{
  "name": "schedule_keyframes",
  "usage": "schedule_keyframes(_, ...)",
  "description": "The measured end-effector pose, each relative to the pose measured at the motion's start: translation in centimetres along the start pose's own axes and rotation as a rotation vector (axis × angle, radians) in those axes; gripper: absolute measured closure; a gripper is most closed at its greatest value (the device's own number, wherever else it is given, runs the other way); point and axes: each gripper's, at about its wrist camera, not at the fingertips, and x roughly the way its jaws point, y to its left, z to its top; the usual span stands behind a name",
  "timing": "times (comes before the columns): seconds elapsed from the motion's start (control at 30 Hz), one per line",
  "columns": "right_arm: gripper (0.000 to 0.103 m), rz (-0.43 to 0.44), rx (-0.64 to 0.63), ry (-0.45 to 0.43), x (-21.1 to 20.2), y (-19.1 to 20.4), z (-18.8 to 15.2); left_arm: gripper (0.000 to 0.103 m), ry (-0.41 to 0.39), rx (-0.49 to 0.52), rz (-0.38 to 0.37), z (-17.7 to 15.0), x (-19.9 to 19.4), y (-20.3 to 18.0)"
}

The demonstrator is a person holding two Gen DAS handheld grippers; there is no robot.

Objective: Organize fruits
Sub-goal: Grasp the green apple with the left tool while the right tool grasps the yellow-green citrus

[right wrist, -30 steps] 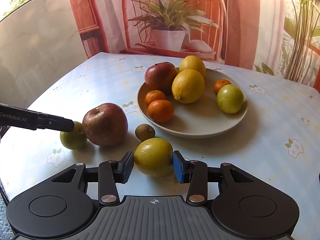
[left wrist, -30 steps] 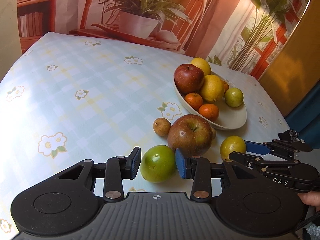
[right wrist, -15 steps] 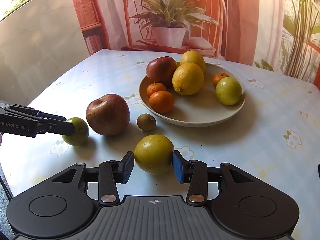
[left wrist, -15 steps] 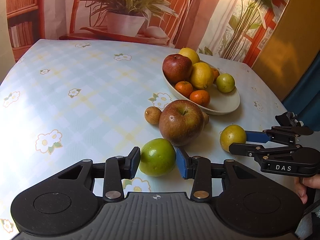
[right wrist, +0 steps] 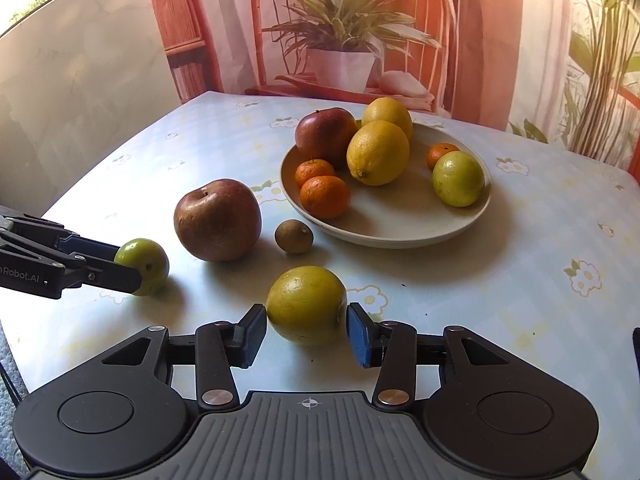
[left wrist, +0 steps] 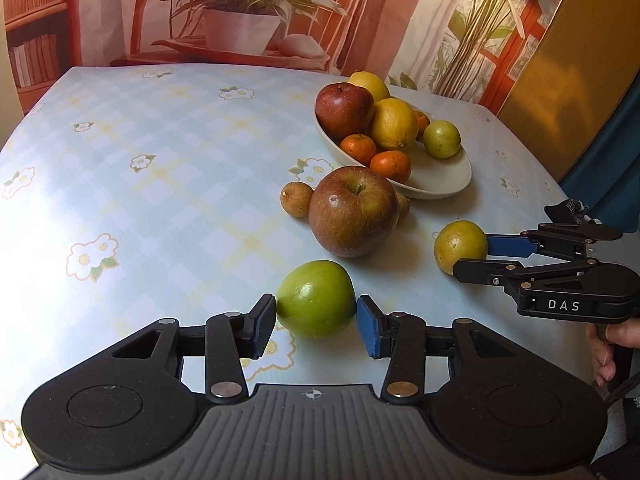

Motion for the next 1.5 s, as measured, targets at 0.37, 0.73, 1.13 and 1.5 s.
schedule_keyframes(0.37,0.057,0.026,-0.017,0.011,1.3,0.3,0.9,0.055,0.005,-0.005,-0.004,-0.2,0.0,-0.1)
schedule_keyframes(0.73,0.059,0.032,-0.017,0.01,1.2,0.2,0.4,0.054,0.006,-0.05,-0.009,0.1,0.4,0.0)
schedule_keyframes(1.13,0.059,0.031,-0.022,0.008,1.2,0.2,0.2,0.052,0.003,-0.294,-0.104,0.6,2.2,2.4)
schedule_keyframes(1.5,0.059,0.034,-0.018,0.005,1.1,0.1,0.1,0.052,-0.002,-0.236,-0.06,0.8,3.0,1.3)
